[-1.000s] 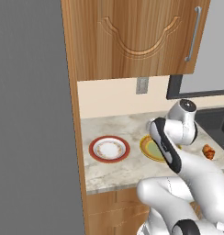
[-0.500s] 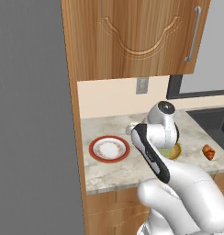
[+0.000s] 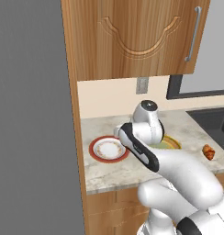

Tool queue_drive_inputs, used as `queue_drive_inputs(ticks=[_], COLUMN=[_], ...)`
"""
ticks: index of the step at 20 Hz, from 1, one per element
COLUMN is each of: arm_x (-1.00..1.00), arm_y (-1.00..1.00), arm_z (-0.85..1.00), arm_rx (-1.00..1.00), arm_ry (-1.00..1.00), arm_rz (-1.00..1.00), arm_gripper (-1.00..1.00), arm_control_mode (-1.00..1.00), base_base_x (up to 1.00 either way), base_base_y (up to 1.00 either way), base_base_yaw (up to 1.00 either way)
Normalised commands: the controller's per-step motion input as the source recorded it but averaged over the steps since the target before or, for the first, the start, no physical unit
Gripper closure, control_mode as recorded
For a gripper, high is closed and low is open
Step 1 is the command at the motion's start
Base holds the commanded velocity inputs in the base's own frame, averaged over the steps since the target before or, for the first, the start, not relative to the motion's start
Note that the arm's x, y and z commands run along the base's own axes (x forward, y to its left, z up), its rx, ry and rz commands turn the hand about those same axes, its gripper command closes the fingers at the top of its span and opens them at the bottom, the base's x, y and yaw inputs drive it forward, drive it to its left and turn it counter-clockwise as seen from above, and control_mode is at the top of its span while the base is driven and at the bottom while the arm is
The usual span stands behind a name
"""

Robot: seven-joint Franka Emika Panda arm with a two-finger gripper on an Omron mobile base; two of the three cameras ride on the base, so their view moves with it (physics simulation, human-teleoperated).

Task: Place the pastries on the plates.

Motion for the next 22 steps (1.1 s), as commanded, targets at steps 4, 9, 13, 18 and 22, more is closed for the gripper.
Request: queue_drive_inputs(ticks=[4,9,13,18,22], arm_x=[0.18,0.18,0.14,0.14,0.21], arm_y=[0.29,0.2,0.24,0.24,0.03], arm_z=[0.0,-0.15,-0.27,-0.33,-0.32], arm_rx=[-0.06,-0.01,0.0,0.0,0.0], arm_ry=[0.21,0.1,0.09,0.04,0.04], arm_rz=[0.01,0.0,0.0,0.0,0.0], arm_gripper=[1.0,1.0,1.0,1.0,1.0], arm_control_mode=[-1.0,-1.0,-1.0,-1.0,-1.0], base_base_x=[0.0,0.0,0.0,0.0,0.0], base_base_y=[0.0,0.0,0.0,0.0,0.0], base_base_yaw=[0.0,0.0,0.0,0.0,0.0])
